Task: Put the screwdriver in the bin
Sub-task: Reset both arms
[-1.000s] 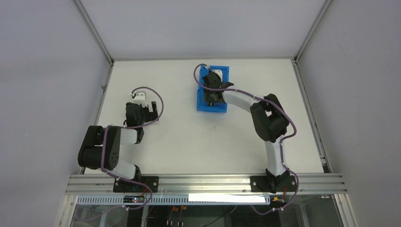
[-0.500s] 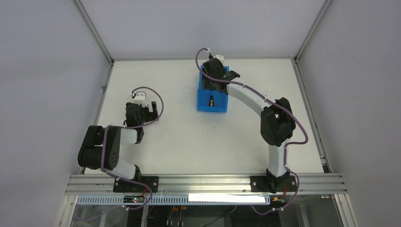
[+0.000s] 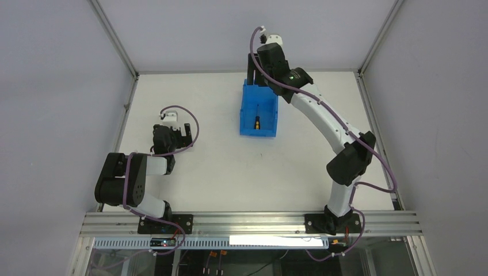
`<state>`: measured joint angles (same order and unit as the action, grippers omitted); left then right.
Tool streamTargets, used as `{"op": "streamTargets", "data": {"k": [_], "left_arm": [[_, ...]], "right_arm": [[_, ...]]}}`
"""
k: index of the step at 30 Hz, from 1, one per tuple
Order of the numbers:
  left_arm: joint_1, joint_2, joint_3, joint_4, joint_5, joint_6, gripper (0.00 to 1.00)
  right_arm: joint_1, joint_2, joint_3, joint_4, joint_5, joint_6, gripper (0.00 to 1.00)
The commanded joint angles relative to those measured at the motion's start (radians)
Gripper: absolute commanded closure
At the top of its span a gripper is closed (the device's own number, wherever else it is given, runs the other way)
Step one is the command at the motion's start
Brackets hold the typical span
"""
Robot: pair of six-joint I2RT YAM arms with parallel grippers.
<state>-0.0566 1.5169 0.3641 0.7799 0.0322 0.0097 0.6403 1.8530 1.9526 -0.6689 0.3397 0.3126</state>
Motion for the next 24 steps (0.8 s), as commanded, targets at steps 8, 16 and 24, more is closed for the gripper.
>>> {"op": "streamTargets", "data": {"k": [8, 16, 24], "left_arm": [[0.012, -0.009, 0.018, 0.028, -0.001, -0.007, 0.0], [0.013, -0.01, 0.018, 0.028, 0.0, -0.007, 0.0], [0.012, -0.01, 0.018, 0.027, -0.001, -0.007, 0.0]], "right_arm": [[0.007, -0.121, 0.128, -0.046, 0.004, -0.106, 0.01], [-0.002, -0.189, 0.085, -0.048, -0.065, -0.196, 0.01], [-0.109, -0.246, 0.049, -0.084, -0.093, -0.243, 0.01]]}}
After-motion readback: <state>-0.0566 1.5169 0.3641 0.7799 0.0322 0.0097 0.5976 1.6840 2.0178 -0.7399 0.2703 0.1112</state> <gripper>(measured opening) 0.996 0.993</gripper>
